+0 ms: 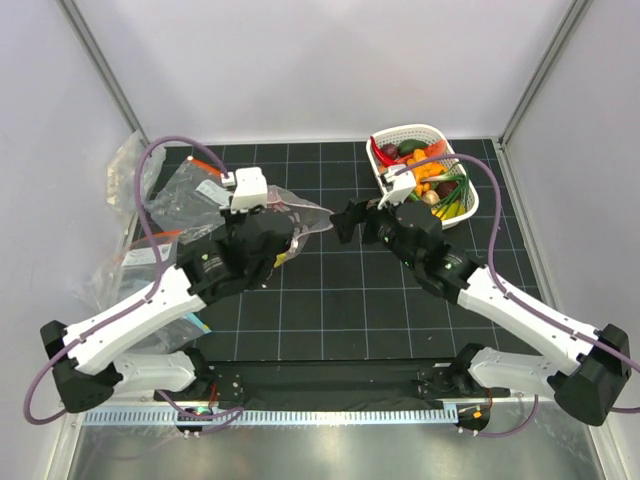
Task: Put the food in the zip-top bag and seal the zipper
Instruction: Adjust the zipper food storage bag at the center of the board.
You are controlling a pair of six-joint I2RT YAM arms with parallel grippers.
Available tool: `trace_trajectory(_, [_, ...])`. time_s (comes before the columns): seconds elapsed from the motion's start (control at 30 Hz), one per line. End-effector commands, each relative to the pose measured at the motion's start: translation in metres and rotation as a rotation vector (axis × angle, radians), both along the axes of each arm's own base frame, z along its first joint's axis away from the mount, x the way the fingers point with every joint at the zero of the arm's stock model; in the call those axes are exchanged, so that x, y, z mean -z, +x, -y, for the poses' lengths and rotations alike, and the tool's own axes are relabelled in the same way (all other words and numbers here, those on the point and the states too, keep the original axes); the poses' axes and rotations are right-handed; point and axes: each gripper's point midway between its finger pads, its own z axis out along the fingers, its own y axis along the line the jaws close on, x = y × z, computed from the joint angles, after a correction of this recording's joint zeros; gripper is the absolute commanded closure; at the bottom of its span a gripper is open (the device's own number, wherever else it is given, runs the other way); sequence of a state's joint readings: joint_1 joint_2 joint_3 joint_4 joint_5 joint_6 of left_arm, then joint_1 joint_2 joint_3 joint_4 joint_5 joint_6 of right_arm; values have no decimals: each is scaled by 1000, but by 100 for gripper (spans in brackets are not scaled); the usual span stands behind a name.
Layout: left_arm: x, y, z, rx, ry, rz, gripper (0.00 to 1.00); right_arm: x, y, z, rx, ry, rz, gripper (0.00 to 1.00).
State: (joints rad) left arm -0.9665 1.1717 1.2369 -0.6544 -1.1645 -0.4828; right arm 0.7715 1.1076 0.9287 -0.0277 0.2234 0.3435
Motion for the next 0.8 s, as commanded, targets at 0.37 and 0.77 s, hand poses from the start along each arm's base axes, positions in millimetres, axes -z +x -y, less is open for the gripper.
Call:
trace_trajectory(0.37, [52, 51, 68, 76, 134, -175, 98, -2, 6, -27, -134, 23, -15, 0])
trace_trajectory(0.77, [90, 47, 104, 326, -181, -334, 99, 31, 61, 96, 394, 103, -163, 0])
